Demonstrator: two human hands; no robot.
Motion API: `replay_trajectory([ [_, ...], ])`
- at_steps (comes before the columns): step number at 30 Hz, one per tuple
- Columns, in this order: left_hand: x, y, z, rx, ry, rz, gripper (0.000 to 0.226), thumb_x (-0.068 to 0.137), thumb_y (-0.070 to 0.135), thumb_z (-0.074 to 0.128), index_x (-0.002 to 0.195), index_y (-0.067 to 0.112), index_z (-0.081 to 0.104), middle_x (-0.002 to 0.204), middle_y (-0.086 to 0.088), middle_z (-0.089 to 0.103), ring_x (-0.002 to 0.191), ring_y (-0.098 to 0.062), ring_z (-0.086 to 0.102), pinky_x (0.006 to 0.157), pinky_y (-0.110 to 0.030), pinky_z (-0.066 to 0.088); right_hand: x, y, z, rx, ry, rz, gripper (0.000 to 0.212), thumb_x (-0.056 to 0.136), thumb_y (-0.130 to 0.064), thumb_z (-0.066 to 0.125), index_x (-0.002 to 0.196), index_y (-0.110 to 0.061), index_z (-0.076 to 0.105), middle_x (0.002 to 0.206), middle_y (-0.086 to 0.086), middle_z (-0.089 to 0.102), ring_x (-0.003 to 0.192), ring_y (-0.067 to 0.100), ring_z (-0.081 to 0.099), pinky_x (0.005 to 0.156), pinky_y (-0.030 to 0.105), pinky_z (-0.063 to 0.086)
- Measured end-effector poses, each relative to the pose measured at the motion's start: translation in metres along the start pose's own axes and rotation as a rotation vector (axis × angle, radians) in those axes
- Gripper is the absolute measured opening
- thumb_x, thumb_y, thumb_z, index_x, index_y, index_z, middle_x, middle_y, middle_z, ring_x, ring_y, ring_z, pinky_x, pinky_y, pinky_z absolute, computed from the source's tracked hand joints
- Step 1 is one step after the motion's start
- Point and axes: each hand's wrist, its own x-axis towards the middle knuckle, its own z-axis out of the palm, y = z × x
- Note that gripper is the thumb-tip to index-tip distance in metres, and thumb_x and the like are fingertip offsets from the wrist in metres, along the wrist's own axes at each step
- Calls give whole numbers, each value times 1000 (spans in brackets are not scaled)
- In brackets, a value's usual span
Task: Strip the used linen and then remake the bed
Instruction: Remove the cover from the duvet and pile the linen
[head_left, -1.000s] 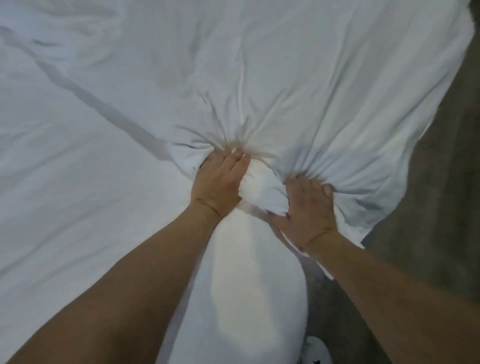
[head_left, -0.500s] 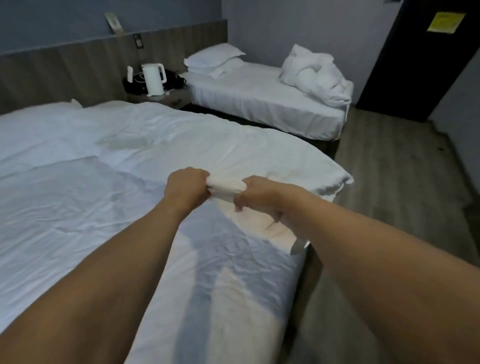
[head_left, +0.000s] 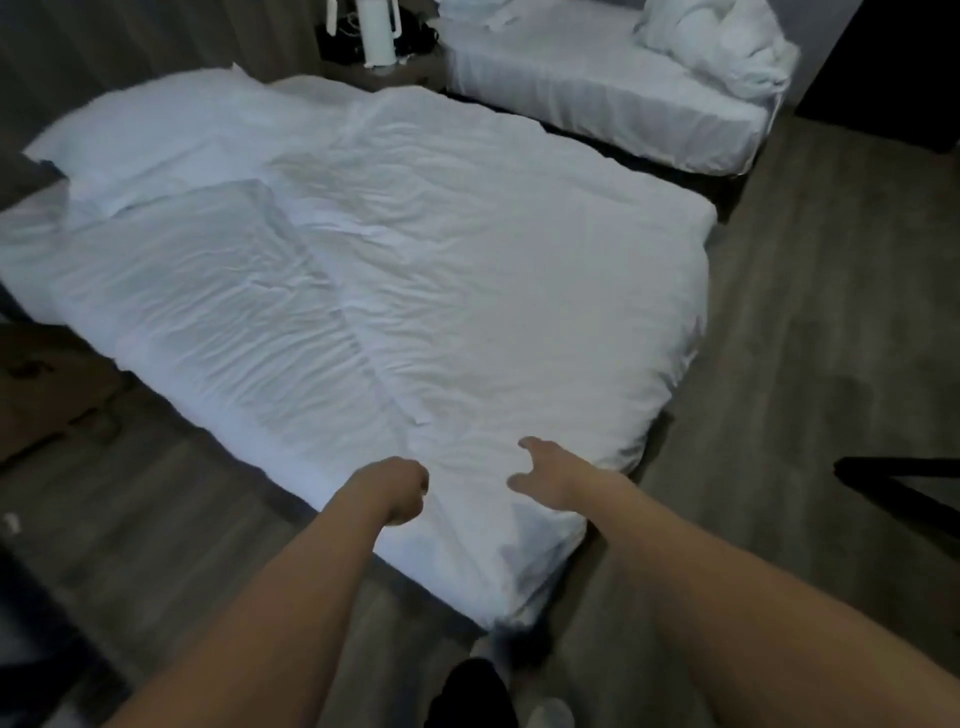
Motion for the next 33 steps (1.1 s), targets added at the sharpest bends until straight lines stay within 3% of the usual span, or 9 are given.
replay_trajectory([
  [8, -14, -65, -37, -36, 279, 126, 44, 99, 17, 35, 142, 25, 42, 141, -1, 51, 122, -25, 52, 97, -35, 43, -16, -85, 31, 6, 229, -69, 71, 96, -35, 50, 154, -18, 13, 159, 6, 19, 143, 27, 25, 115, 39, 26],
  [14, -8, -155, -106, -59, 459, 138, 46, 98, 19, 39, 144, 24, 40, 141, -1, 50, 121, -25, 52, 96, -35, 43, 18, -173, 34, 57, 443, -94, 66, 95, -32, 50, 152, -14, 23, 157, 7, 24, 144, 24, 23, 117, 35, 21],
  [20, 13, -252, -146, -18, 502, 9, 48, 99, 19, 39, 147, 21, 37, 144, -3, 48, 122, -25, 51, 100, -31, 39, 94, -260, 23, 23, 444, -158, 62, 94, -32, 48, 150, -13, 27, 153, 8, 32, 141, 27, 26, 115, 35, 23],
  [25, 38, -353, -166, 5, 439, -6, 50, 100, 22, 40, 150, 25, 33, 150, 1, 41, 131, -22, 43, 114, -30, 21, 164, -368, 31, 35, 413, -241, 65, 94, -35, 48, 151, -14, 25, 153, 8, 31, 141, 26, 29, 116, 33, 22],
  [33, 128, -543, -251, -31, 427, 18, 56, 99, 21, 42, 152, 21, 27, 151, -3, 39, 132, -24, 43, 113, -32, 27, 292, -552, 25, 160, 439, -198, 68, 94, -31, 50, 152, -12, 20, 157, 7, 26, 143, 23, 25, 116, 34, 20],
])
